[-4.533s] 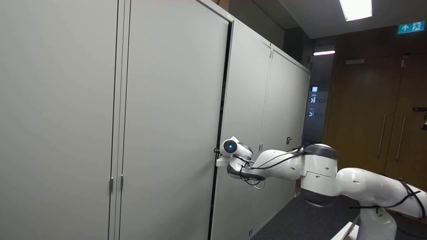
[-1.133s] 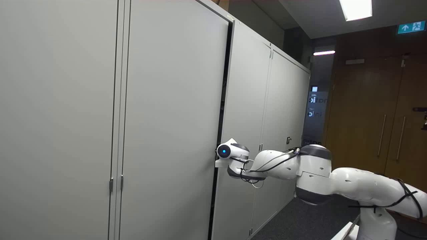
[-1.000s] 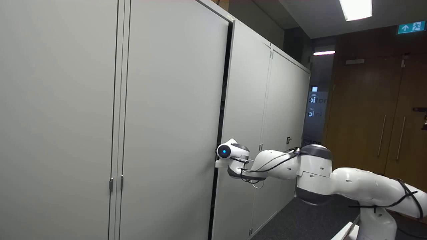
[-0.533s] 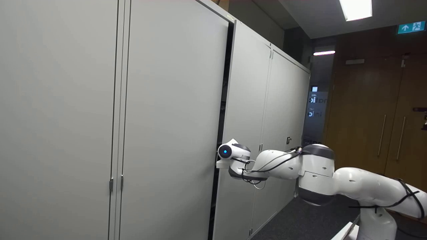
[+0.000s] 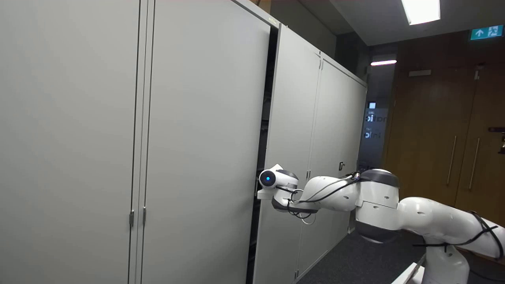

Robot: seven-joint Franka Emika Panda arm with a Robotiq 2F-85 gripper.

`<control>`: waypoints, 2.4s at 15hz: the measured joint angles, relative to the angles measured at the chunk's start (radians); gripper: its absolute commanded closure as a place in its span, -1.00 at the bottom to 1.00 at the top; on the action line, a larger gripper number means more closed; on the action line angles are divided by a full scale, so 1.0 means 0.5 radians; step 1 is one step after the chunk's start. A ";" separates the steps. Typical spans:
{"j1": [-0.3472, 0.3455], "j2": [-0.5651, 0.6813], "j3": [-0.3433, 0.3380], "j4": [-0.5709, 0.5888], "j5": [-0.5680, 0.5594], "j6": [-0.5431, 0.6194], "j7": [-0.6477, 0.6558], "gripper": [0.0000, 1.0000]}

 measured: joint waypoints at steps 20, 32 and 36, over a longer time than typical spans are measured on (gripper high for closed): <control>0.109 -0.100 -0.002 -0.166 -0.001 0.000 -0.008 -1.00; 0.213 -0.168 -0.020 -0.315 -0.002 0.007 -0.008 -1.00; 0.263 -0.190 -0.035 -0.382 -0.002 0.010 -0.009 -1.00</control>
